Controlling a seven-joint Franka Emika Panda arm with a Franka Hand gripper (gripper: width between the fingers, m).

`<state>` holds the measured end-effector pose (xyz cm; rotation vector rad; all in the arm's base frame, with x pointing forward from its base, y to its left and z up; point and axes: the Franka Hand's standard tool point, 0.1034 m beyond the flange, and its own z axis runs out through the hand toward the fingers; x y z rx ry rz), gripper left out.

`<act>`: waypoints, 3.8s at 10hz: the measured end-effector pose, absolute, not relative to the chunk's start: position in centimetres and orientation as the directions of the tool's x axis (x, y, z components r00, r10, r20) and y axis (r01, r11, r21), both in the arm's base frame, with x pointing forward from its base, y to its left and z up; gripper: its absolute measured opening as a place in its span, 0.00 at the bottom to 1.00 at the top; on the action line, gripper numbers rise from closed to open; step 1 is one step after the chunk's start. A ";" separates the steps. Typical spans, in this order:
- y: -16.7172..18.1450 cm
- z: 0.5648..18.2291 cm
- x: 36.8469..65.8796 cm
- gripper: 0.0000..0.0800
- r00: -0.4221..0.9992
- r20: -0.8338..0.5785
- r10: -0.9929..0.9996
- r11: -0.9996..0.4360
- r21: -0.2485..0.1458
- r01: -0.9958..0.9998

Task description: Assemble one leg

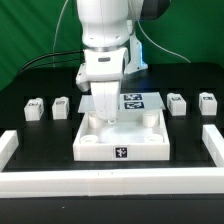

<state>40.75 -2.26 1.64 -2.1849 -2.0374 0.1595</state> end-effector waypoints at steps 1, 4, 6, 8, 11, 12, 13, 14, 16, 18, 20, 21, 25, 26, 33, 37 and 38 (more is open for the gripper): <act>-2.3 1.6 40.7 0.43 0.072 0.024 0.997 -0.066 -0.182 0.981; -2.3 1.6 40.8 0.08 0.072 0.024 0.997 -0.067 -0.180 0.981; -2.3 1.6 40.8 0.08 0.072 0.024 0.997 -0.067 -0.180 0.981; -2.3 1.6 40.8 0.08 0.072 0.024 0.997 -0.067 -0.180 0.981; -2.3 1.6 40.8 0.08 0.072 0.024 0.997 -0.067 -0.180 0.981; -2.2 1.6 40.8 0.08 0.071 0.025 0.997 -0.066 -0.179 0.982; -1.8 1.7 41.3 0.08 0.065 0.026 0.998 -0.059 -0.174 0.983; -1.3 1.7 41.9 0.08 0.056 0.029 0.998 -0.051 -0.168 0.984; 0.0 1.6 43.6 0.08 0.054 0.037 0.998 -0.048 -0.153 0.987; 1.1 1.6 45.1 0.08 0.045 0.048 0.998 -0.038 -0.136 0.990; 2.5 1.6 46.5 0.08 0.029 0.062 0.998 -0.021 -0.119 0.993; 2.8 1.6 46.8 0.08 0.024 0.066 0.998 -0.016 -0.116 0.993; 3.4 1.7 48.8 0.08 0.025 0.076 0.997 -0.018 -0.092 0.996; 3.5 1.7 48.9 0.08 0.032 0.076 0.997 -0.025 -0.091 0.996; 3.6 1.5 48.4 0.74 0.053 0.073 0.996 -0.046 -0.100 0.994; 3.8 1.5 48.4 0.81 0.063 0.073 0.995 -0.055 -0.102 0.993; 3.9 1.5 48.3 0.81 0.067 0.073 0.995 -0.060 -0.103 0.993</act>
Offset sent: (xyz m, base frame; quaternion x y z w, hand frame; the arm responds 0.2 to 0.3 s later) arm 0.0000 0.0000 0.0000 0.0000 0.0000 0.0000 1.0000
